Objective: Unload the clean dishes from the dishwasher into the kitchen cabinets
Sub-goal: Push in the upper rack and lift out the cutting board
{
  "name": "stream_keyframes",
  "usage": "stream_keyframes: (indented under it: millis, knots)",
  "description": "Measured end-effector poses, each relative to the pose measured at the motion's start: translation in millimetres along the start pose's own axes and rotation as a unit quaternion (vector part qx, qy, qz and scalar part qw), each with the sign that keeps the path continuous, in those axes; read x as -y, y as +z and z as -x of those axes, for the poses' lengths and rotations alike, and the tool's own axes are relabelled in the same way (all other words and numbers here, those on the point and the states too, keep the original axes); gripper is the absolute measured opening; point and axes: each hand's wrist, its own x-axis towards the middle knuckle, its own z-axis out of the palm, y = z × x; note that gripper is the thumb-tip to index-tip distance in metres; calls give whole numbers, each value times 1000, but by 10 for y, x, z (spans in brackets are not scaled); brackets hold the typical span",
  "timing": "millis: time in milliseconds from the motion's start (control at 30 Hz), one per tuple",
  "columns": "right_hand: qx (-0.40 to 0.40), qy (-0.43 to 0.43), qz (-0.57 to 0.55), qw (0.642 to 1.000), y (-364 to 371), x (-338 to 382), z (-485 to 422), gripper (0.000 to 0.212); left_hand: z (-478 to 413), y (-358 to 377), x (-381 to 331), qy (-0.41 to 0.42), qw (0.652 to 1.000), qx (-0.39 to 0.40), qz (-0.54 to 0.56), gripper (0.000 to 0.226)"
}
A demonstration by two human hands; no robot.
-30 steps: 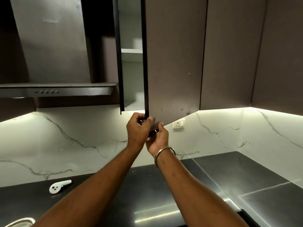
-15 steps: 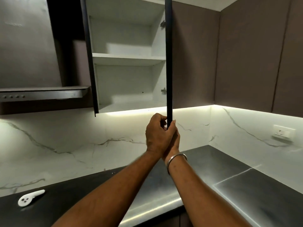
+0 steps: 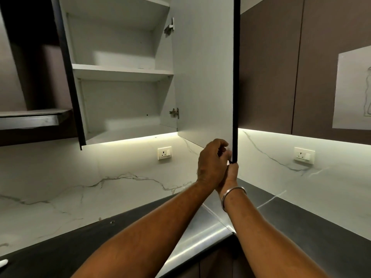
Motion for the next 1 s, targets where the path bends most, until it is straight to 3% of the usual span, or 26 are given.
stream_keyframes:
  millis: [67,167,333,400,667,1000]
  knots:
    - [-2,69,-101,993,-73,102,-49,40,-15,57,-18,-6,1000,16,3,22]
    - [-31,53,-88,994,-129,239,-142,50,-53,109,-6,4,999,32,8,25]
    - [-50,28,-153,987,-115,334,-281,28,-131,96,59,14,999,43,6,36]
    - [-47,31,-177,983,-82,364,-292,32,-165,90,97,14,999,47,5,38]
    - [-11,23,-113,993,-157,230,-446,66,-214,141,177,11,999,42,-7,40]
    - [64,31,-64,995,80,144,-239,59,-136,-184,258,19,1000,13,-21,32]
